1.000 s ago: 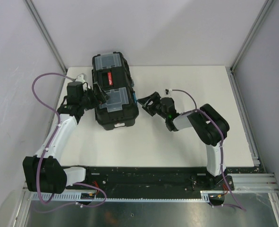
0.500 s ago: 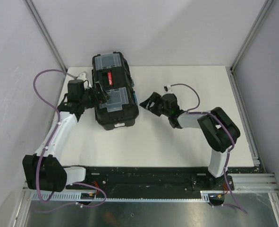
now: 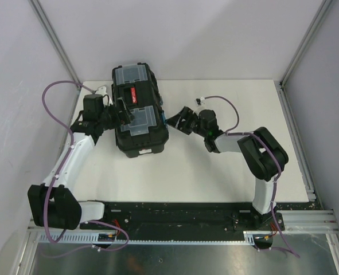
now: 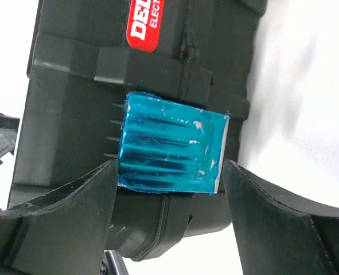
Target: Pack the tool kit
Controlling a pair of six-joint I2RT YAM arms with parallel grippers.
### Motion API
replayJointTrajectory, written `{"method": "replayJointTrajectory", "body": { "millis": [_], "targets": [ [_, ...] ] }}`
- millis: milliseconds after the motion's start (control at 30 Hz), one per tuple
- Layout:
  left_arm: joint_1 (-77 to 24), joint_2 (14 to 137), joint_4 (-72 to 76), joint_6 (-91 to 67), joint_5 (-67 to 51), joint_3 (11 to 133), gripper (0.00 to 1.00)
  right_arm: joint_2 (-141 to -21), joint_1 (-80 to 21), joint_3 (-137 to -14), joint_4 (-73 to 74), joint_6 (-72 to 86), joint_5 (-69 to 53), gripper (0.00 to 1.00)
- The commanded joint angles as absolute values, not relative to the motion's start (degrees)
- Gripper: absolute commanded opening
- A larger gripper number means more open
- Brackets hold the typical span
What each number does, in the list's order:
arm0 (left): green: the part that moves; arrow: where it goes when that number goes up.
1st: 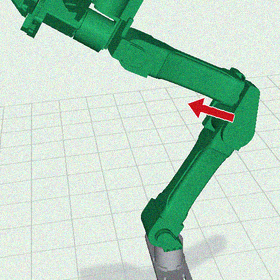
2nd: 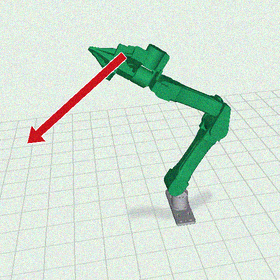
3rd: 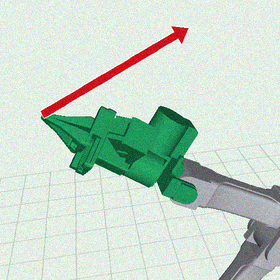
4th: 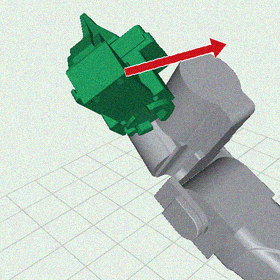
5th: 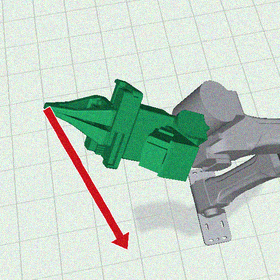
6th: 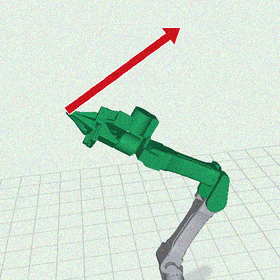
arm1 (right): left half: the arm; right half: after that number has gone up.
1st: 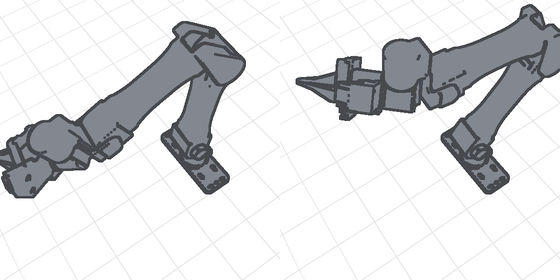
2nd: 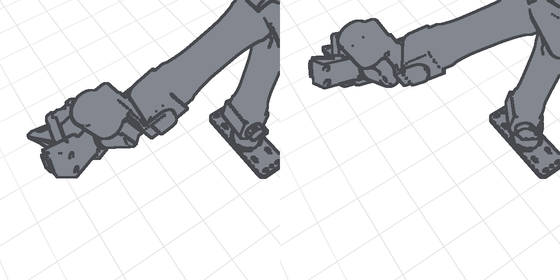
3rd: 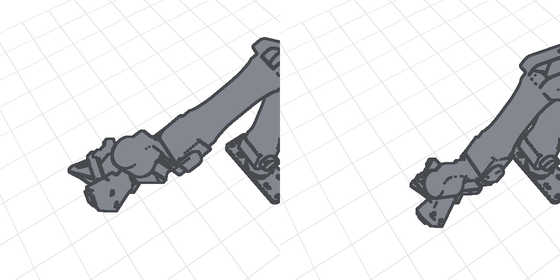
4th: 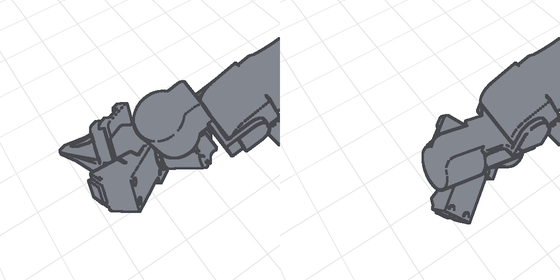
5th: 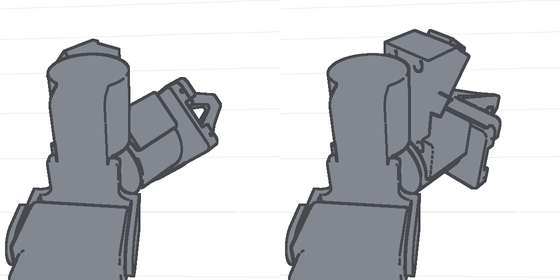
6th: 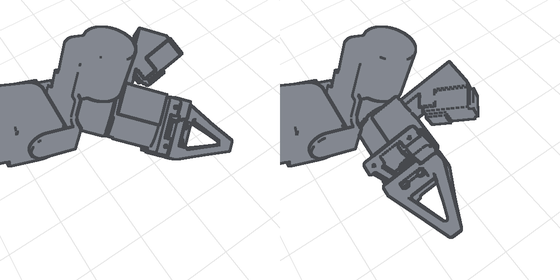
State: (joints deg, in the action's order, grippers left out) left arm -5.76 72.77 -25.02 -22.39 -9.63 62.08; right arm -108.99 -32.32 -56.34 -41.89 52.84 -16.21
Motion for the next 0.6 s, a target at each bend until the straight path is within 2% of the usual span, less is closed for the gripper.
{"method": "replayJointTrajectory", "body": {
  "millis": [0, 200, 433, 567],
  "targets": [
    [-6.2, 73.6, -26.3, -20.2, -8.8, 63.8, 0.94, -111.2, -32.3, -60.2, -45.8, 52.6, -22.1, 0.78],
    [-6.1, 74.7, -26.4, -20.2, -9.7, 63.5, 0.94, -115.5, -33.0, -63.2, -39.9, 52.1, -24.7, 0.75],
    [-6.2, 75.7, -26.3, -19.9, -10.1, 62.9, 0.94, -115.5, -34.4, -63.5, -39.8, 52.0, -25.2, 0.62],
    [-6.1, 75.7, -26.3, -19.3, -9.5, 63.0, 0.94, -111.7, -34.3, -63.4, -40.3, 52.3, -23.3, 0.58]
  ]
}}
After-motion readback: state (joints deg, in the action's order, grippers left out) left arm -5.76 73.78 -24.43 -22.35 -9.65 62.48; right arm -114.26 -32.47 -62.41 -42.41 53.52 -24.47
